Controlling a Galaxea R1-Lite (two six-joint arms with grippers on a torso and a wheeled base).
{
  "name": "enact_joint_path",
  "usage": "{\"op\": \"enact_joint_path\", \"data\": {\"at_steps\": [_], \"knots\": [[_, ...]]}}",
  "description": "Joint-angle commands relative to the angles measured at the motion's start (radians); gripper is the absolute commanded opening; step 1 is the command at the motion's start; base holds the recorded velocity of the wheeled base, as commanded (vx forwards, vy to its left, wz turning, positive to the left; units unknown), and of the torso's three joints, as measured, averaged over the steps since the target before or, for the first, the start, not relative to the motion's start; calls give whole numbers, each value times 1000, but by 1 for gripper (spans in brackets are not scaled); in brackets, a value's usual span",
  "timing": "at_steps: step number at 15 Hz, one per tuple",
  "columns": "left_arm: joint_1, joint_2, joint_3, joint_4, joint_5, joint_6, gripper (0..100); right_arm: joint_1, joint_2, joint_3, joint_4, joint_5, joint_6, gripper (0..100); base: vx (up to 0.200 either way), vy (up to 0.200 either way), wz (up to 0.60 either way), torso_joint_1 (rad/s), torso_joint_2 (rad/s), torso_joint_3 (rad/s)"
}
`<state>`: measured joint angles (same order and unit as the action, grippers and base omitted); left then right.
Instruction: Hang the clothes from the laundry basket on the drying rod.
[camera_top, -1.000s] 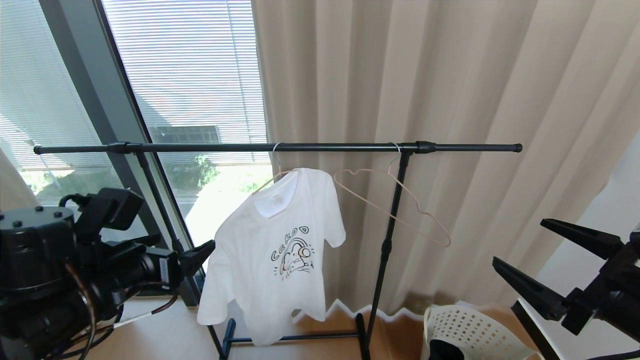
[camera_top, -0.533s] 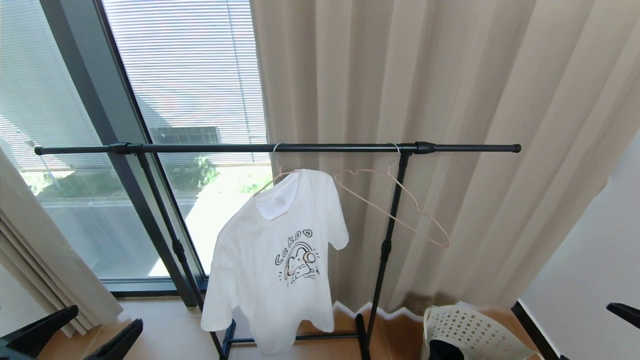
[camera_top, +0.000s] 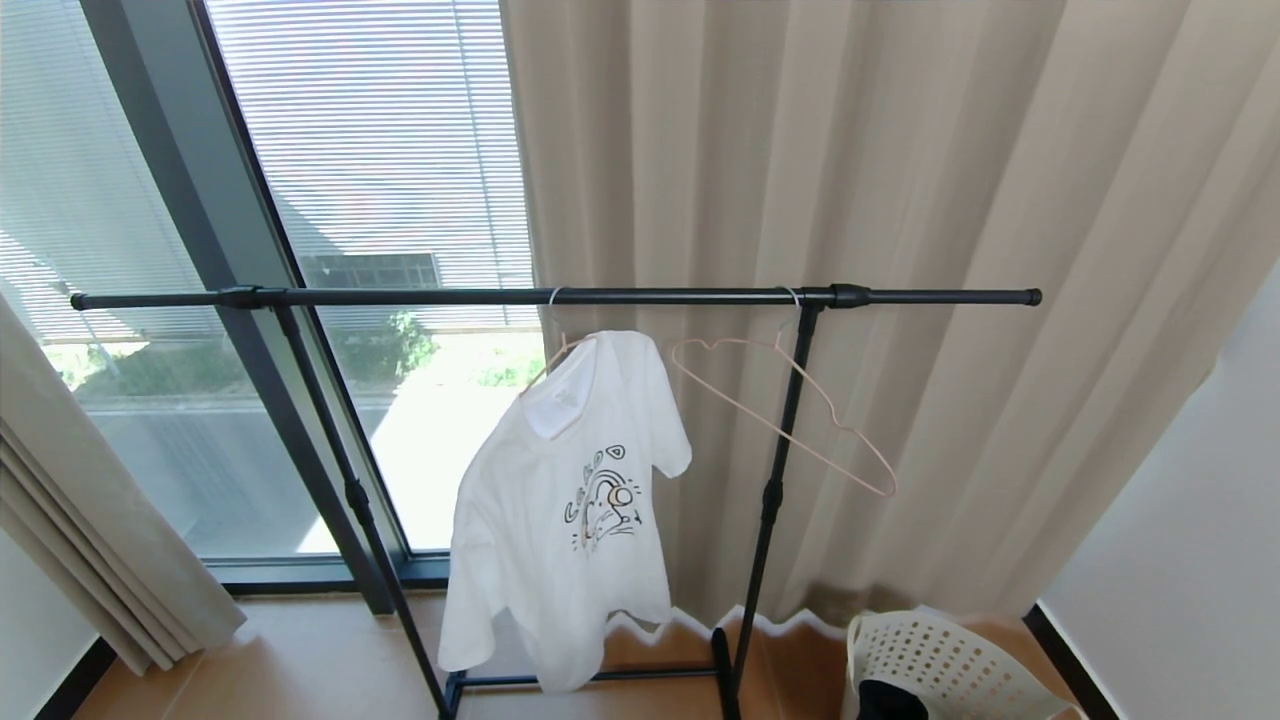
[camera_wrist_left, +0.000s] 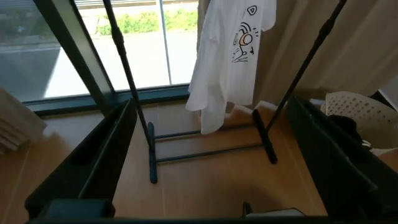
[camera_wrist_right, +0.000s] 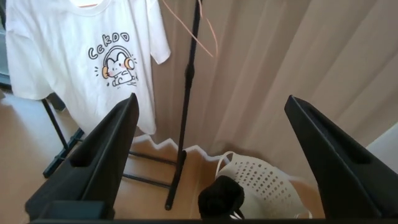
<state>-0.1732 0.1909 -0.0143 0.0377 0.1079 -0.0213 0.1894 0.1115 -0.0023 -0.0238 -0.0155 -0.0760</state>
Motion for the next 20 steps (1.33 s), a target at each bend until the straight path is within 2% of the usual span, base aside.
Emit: {"op": "enact_joint_path", "data": {"at_steps": [1,4,8,13,20], "knots": [[104,-59,0,2,0,12,100,-68,-21,2,-1,0,4,100,0,0,0,0,0,0],[135,-103,-1,2,-8,15,100,-183,-87,2,-1,5,8,100,0,0,0,0,0,0],[187,-177,0,2,9,21,100,-185,-111,2,-4,0,33,100,0,0,0,0,0,0],[185,-185,5,-10,6,17,100,-185,-111,2,-5,11,50,100,0,0,0,0,0,0],[182,-185,0,-10,-25,-35,100,-185,-111,2,21,52,39,100,0,0,0,0,0,0]]}}
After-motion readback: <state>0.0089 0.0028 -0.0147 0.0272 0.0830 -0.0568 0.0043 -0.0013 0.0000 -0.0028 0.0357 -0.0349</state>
